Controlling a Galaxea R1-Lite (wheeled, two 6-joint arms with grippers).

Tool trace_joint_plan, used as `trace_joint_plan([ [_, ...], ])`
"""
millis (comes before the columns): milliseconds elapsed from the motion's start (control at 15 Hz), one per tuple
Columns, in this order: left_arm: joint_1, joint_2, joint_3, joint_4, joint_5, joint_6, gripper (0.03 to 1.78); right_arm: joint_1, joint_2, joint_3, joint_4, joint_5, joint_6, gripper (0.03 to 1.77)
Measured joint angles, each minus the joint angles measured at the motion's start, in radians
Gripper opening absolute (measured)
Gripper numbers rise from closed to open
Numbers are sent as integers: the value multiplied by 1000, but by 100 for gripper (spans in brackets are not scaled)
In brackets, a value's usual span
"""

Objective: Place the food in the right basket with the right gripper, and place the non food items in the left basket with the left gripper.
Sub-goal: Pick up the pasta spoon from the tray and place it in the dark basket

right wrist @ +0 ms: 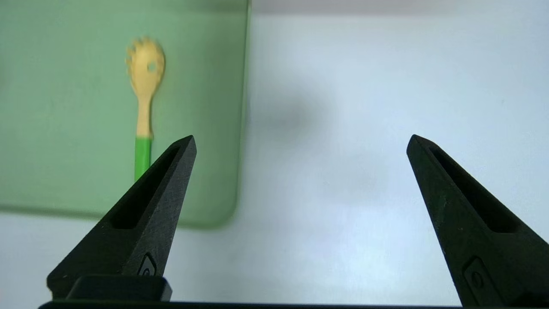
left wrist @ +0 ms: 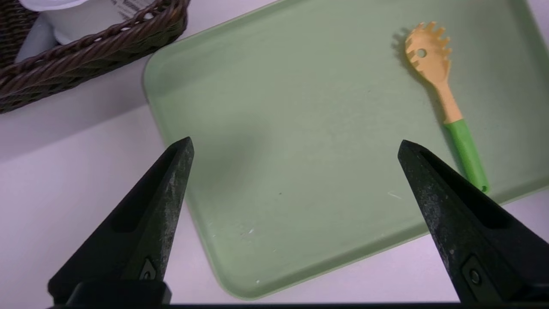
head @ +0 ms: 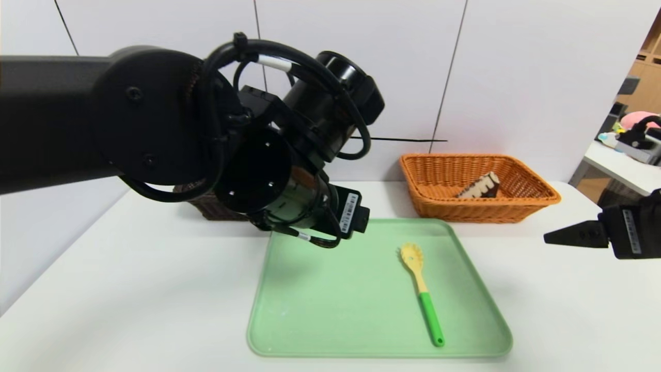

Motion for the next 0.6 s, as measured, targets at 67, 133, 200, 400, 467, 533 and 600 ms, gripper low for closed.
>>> trace_joint_plan([
  [67, -15, 14, 0, -21, 2, -1, 169, 0, -25, 29, 11, 4, -5, 169],
  [133, -31, 30, 0, -44, 3, -4, 169, 1, -44, 54, 11, 10, -7, 169],
  [200, -47, 46, 0, -57, 4, -7, 169, 1, -60, 73, 10, 17, -6, 169],
  [400, -80, 89, -1, -61, 7, -12, 169, -1, -83, 103, 8, 21, -3, 169],
  [467, -87, 104, -2, -61, 8, -24, 169, -1, -87, 113, 8, 21, -3, 169],
  [533, -94, 120, -8, -60, 9, -42, 169, 0, -88, 119, 7, 20, -3, 169],
  [600, -99, 140, -20, -56, 11, -66, 169, 1, -88, 127, 7, 21, -3, 169],
])
